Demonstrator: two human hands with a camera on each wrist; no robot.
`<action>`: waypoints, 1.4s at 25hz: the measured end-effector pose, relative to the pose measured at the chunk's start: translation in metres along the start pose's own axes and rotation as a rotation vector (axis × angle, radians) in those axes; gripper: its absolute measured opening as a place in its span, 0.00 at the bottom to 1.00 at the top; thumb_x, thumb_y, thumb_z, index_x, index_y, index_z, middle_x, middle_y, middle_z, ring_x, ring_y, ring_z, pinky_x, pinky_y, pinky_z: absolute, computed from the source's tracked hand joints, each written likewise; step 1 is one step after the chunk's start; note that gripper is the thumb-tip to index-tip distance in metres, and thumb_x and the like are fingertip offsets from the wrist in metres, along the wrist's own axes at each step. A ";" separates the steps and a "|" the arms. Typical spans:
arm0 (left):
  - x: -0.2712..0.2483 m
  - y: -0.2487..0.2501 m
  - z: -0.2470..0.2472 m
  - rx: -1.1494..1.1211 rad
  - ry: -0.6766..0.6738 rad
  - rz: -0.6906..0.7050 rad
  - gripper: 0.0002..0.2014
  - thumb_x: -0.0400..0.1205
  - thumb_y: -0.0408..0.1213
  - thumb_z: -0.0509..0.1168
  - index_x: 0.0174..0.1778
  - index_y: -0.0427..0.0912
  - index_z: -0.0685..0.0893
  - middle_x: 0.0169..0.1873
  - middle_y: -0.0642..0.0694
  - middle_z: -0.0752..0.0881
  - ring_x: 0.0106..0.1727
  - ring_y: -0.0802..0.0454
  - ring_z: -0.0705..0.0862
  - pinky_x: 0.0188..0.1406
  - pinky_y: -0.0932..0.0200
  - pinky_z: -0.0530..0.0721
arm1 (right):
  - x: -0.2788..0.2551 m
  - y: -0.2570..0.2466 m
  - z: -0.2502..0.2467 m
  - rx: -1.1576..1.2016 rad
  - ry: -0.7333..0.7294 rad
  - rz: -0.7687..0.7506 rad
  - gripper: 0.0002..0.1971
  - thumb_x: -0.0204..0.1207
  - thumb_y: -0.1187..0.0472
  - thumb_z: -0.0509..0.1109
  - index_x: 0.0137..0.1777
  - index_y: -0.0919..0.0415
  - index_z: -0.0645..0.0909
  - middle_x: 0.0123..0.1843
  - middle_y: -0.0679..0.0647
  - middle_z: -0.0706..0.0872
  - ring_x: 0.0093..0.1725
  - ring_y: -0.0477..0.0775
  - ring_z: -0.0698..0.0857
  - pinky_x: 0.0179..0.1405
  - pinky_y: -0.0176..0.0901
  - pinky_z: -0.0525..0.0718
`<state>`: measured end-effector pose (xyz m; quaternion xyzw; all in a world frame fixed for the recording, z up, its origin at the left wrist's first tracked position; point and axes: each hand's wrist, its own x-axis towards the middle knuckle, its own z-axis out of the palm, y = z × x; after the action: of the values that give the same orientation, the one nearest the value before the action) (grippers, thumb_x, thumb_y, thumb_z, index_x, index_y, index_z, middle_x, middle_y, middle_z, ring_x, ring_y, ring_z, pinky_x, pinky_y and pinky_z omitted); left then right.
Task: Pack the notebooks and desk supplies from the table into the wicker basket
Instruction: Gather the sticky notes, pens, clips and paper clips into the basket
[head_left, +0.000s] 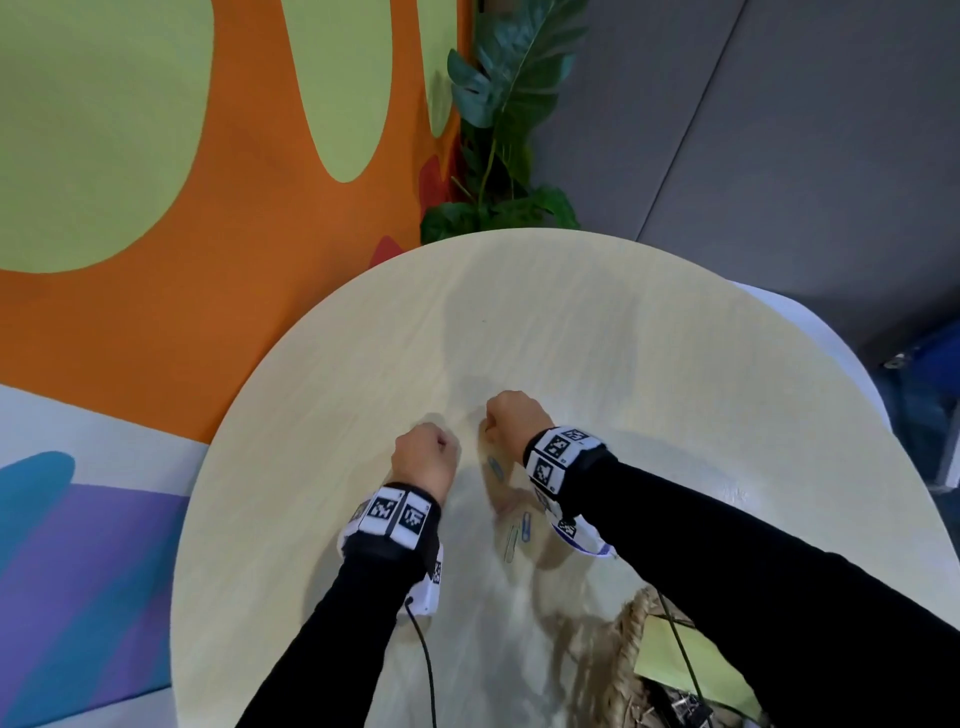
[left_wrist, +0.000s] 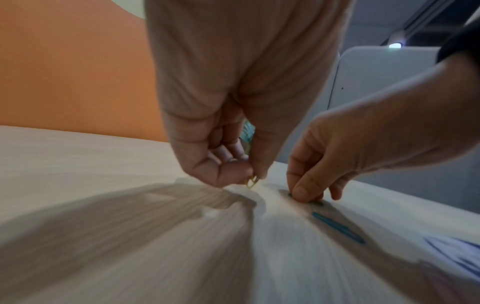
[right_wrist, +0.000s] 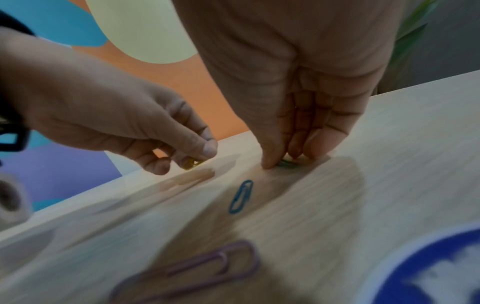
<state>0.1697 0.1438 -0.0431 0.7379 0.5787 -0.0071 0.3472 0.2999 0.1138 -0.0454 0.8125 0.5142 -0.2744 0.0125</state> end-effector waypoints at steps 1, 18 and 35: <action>-0.007 -0.005 0.000 -0.024 0.011 0.006 0.12 0.82 0.34 0.59 0.50 0.34 0.87 0.48 0.38 0.90 0.54 0.39 0.87 0.50 0.55 0.82 | 0.003 0.000 0.002 -0.003 -0.006 0.009 0.10 0.78 0.71 0.62 0.54 0.72 0.83 0.57 0.67 0.85 0.57 0.66 0.85 0.52 0.49 0.82; -0.139 0.008 0.004 -0.224 -0.083 0.396 0.11 0.77 0.28 0.68 0.36 0.50 0.85 0.32 0.53 0.88 0.32 0.63 0.86 0.41 0.74 0.78 | -0.247 0.038 -0.055 0.159 0.210 -0.100 0.08 0.74 0.65 0.68 0.49 0.59 0.87 0.41 0.53 0.87 0.40 0.55 0.79 0.40 0.41 0.74; -0.286 0.040 0.018 0.588 -0.564 0.926 0.17 0.80 0.26 0.58 0.58 0.39 0.88 0.54 0.43 0.90 0.56 0.47 0.88 0.61 0.53 0.86 | -0.338 0.095 0.071 0.161 0.029 0.228 0.12 0.72 0.58 0.75 0.53 0.61 0.86 0.51 0.57 0.89 0.48 0.57 0.86 0.44 0.41 0.78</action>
<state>0.1166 -0.1123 0.0811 0.9471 0.0581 -0.2099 0.2359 0.2406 -0.2325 0.0247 0.8679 0.3950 -0.2998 -0.0293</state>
